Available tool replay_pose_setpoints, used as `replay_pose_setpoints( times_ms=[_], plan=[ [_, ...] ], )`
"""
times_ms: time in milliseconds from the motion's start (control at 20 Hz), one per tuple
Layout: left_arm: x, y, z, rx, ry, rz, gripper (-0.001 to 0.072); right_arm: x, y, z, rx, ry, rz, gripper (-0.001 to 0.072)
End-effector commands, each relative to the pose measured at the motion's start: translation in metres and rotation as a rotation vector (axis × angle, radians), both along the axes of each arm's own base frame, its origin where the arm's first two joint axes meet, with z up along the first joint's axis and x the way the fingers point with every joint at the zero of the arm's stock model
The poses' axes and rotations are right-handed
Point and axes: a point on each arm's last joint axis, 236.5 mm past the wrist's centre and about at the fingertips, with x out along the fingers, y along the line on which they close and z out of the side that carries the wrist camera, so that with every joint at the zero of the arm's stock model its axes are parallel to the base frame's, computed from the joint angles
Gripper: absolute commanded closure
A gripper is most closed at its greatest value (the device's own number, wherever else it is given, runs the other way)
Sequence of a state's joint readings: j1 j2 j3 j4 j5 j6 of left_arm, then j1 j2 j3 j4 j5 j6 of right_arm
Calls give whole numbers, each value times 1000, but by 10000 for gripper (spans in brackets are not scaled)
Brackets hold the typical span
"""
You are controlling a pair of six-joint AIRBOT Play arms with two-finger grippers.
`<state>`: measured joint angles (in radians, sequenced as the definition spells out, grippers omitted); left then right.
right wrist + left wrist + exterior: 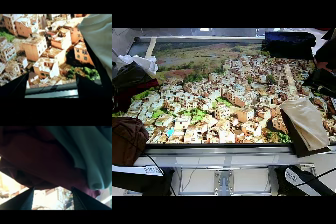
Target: Fold the shirts.
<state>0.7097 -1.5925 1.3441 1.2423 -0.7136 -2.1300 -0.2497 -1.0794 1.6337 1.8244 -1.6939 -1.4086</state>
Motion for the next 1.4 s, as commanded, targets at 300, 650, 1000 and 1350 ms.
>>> replay_pose_setpoints(
  times_ms=[300,650,1000,1350],
  plan=[
    [-14,-3,-28,-175,22,103,165,0,1,0,41,12,-77,60],
    [-15,17,-60,-171,33,148,332,0,0,0,52,15,-101,60],
    [3,38,-20,-23,-87,112,695,1,0,1,53,12,-103,60],
    [20,-15,193,184,-499,-80,696,0,0,0,50,15,-95,60]
  ],
)
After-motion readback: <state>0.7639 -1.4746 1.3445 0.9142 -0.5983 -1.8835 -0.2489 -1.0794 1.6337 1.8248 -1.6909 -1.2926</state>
